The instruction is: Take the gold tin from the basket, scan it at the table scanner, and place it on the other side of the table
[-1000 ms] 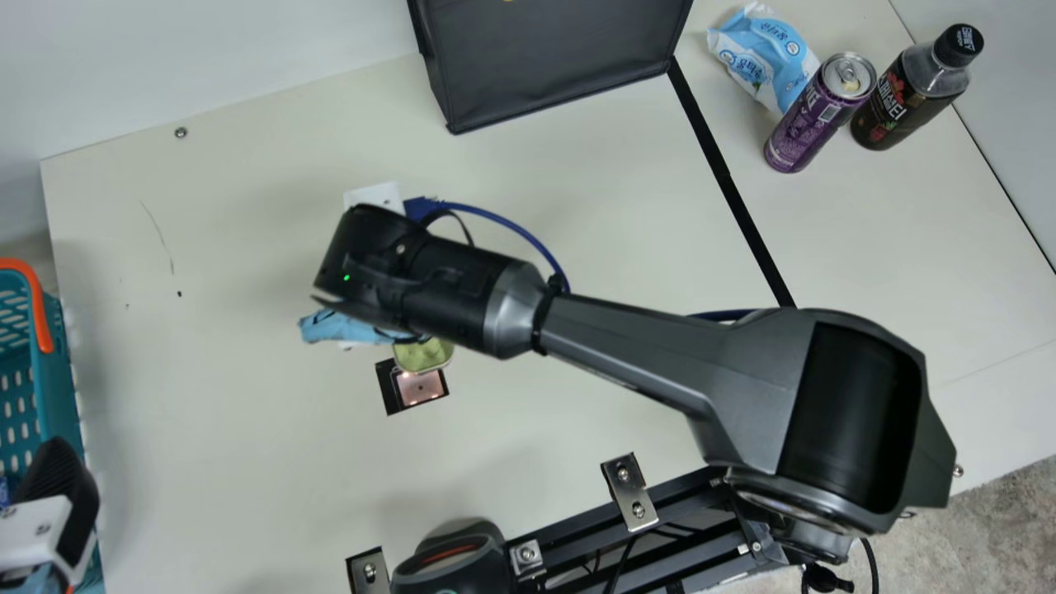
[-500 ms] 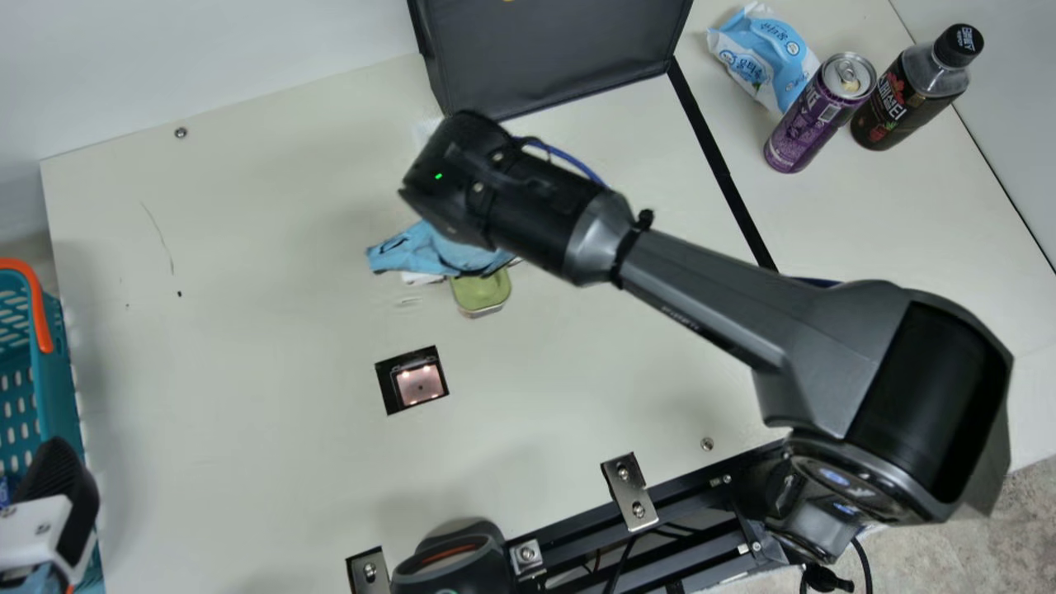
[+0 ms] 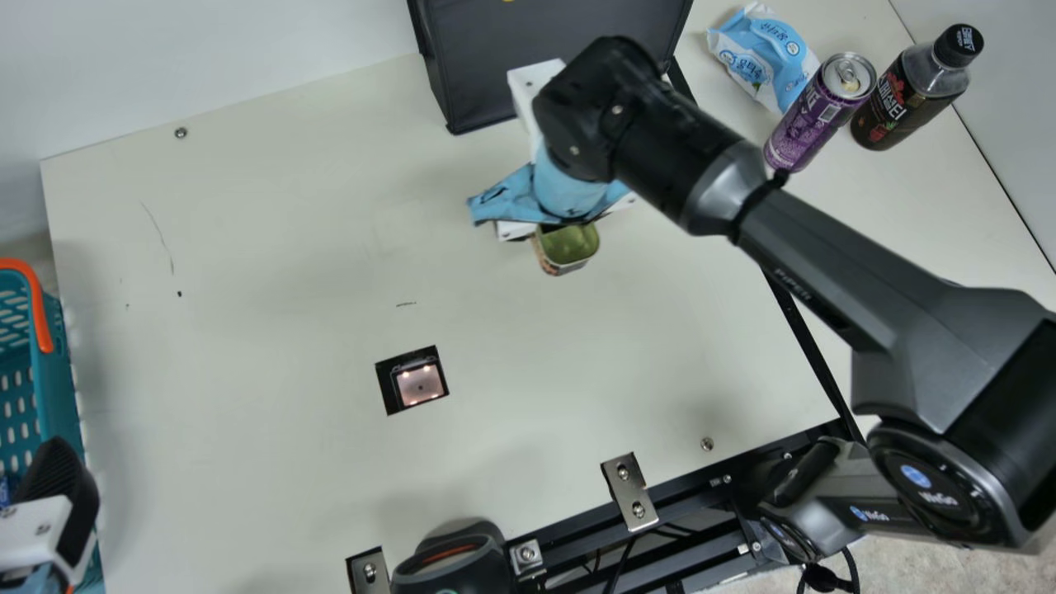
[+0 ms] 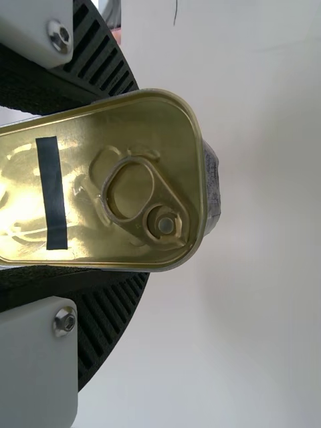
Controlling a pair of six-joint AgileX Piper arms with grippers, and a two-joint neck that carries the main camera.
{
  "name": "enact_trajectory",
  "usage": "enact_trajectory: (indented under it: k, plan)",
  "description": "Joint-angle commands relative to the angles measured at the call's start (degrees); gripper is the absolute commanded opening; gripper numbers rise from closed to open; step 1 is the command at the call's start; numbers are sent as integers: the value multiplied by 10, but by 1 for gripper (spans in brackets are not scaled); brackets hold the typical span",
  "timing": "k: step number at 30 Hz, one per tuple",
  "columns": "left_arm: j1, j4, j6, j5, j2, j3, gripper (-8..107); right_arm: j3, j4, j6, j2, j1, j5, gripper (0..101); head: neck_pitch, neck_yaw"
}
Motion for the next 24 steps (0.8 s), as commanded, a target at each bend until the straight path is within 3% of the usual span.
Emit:
enact_trajectory:
  k: [1,24]
  plan:
    - [0,0,0,0,0,0,90,10,3,-30,-11,-28,0,0,-17,-1]
    - [0,0,0,0,0,0,90,117,29,-235,-124,-294,0,0,-17,-1]
